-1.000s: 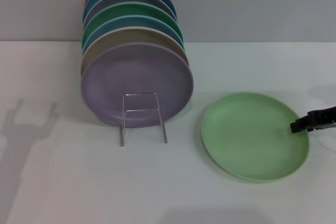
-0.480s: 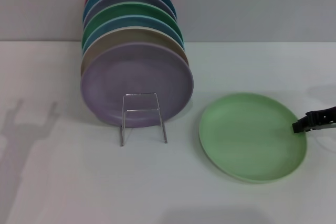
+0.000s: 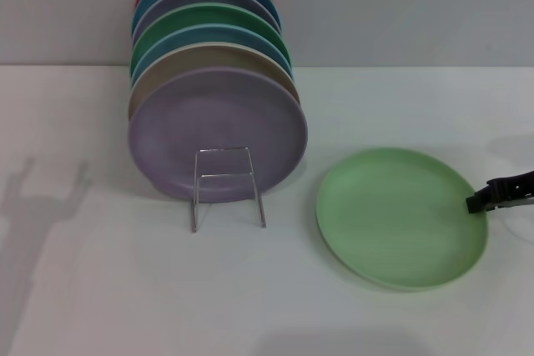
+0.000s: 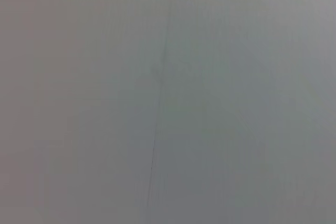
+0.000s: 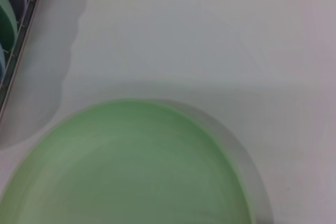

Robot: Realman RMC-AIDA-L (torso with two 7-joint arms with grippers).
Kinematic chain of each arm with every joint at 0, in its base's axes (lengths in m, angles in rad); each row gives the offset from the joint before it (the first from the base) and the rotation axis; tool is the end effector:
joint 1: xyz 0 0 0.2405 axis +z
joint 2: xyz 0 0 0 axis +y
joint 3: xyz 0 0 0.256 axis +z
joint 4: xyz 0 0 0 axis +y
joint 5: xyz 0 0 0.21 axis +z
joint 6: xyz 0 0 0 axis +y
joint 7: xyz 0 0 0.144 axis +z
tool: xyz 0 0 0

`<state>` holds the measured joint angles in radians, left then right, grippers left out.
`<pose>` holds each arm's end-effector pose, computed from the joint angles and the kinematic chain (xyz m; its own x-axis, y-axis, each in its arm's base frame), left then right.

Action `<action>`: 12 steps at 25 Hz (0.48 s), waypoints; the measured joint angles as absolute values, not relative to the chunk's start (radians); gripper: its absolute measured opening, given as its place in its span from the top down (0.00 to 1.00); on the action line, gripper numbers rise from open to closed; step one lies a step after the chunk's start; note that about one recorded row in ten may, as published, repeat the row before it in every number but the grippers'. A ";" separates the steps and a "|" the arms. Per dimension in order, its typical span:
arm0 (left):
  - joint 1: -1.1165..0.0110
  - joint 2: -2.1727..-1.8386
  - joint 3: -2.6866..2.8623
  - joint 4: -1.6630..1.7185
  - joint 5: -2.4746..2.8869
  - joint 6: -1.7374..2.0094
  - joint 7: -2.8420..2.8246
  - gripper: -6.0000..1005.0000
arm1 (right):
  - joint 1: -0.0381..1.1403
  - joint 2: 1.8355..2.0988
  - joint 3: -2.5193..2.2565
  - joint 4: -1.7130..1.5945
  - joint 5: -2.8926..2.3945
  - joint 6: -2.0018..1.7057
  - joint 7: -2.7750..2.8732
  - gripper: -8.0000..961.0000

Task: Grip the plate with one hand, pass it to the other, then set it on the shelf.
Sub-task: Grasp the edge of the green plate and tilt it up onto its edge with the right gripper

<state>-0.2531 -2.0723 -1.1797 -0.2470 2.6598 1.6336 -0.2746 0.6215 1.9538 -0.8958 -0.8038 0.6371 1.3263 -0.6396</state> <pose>-0.3080 0.2707 0.0350 0.5154 -0.4399 0.7354 0.7443 -0.1956 -0.6386 0.3062 0.3776 0.0479 0.3314 -0.9215 -0.2024 -0.8944 -0.2385 -0.3783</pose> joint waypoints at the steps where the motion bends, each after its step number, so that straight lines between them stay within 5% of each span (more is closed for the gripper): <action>1: -0.253 -2.072 -1.180 -0.247 2.660 1.634 -0.275 0.16 | 0.622 1.954 -0.896 -0.804 0.637 1.326 -0.641 0.86; 12: -0.256 -2.072 -1.182 -0.247 2.660 1.635 -0.275 0.16 | 0.619 1.957 -0.895 -0.804 0.621 1.299 -0.670 0.95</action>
<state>-0.2556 -2.0723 -1.1823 -0.2470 2.6600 1.6353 -0.2746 0.6194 1.9575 -0.8946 -0.8044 0.6214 1.2992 -0.6703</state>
